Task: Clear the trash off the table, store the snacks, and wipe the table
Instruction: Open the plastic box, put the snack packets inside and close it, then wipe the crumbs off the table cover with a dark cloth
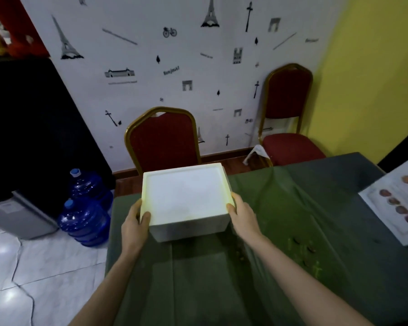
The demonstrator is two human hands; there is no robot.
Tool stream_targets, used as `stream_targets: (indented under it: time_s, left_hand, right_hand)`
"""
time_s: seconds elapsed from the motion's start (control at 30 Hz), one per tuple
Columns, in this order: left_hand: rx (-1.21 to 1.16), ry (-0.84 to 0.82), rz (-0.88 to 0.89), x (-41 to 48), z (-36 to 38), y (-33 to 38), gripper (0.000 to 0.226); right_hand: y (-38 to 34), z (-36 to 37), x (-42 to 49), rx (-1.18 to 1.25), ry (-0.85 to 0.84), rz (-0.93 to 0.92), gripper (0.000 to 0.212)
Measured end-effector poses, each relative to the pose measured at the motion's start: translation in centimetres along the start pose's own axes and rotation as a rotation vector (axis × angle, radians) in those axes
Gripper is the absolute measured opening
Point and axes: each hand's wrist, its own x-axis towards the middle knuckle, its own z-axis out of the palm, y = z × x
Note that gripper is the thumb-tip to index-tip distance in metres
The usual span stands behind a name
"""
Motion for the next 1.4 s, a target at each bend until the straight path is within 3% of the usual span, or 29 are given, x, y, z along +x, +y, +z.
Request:
stream_targets:
  time_s: [0.13, 0.3, 0.4, 0.5, 0.6, 0.73, 0.97, 1.07, 1.3, 1.4]
  left_hand:
    - [-0.052, -0.050, -0.030, 1.3, 1.7, 0.2, 0.046]
    - [-0.373, -0.067, -0.247, -1.7, 1.5, -2.2, 0.033]
    - [-0.179, -0.124, -0.358, -6.1, 2.5, -6.0, 0.017]
    - [0.019, -0.252, -0.352, -9.2, 4.8, -8.2, 0.013]
    - [0.149, -0.472, -0.216, -11.4, 7.8, -7.9, 0.017]
    - [0.281, -0.707, 0.150, -13.6, 12.7, -3.9, 0.015]
    - [0.395, -0.960, 0.623, -17.8, 21.8, 4.3, 0.013]
    - [0.435, -1.037, 0.791, -19.7, 25.7, 7.6, 0.024]
    - [0.665, -1.191, 0.939, -25.4, 37.6, 15.2, 0.048]
    - [0.799, -1.196, 0.994, -27.3, 43.6, 18.5, 0.030]
  right_hand:
    - [0.9, -1.6, 0.1, 0.073, -0.051, 0.052, 0.047]
    - [3.8, -3.4, -1.5, 0.138, -0.047, 0.019, 0.039]
    - [7.1, -3.6, -4.2, 0.062, -0.078, 0.031, 0.027]
    - [10.7, -3.5, -7.4, -0.075, -0.136, 0.091, 0.017]
    - [14.2, -3.7, -11.2, -0.139, -0.144, 0.183, 0.012]
    - [18.1, -5.3, -15.9, -0.118, -0.034, 0.360, 0.007]
    - [23.8, -10.5, -21.4, -0.104, 0.140, 0.491, 0.007]
    - [26.7, -12.7, -22.9, -0.105, 0.184, 0.524, 0.007]
    - [34.5, -19.2, -23.6, -0.079, 0.217, 0.534, 0.014]
    - [38.4, -23.4, -23.2, -0.068, 0.252, 0.537, 0.020]
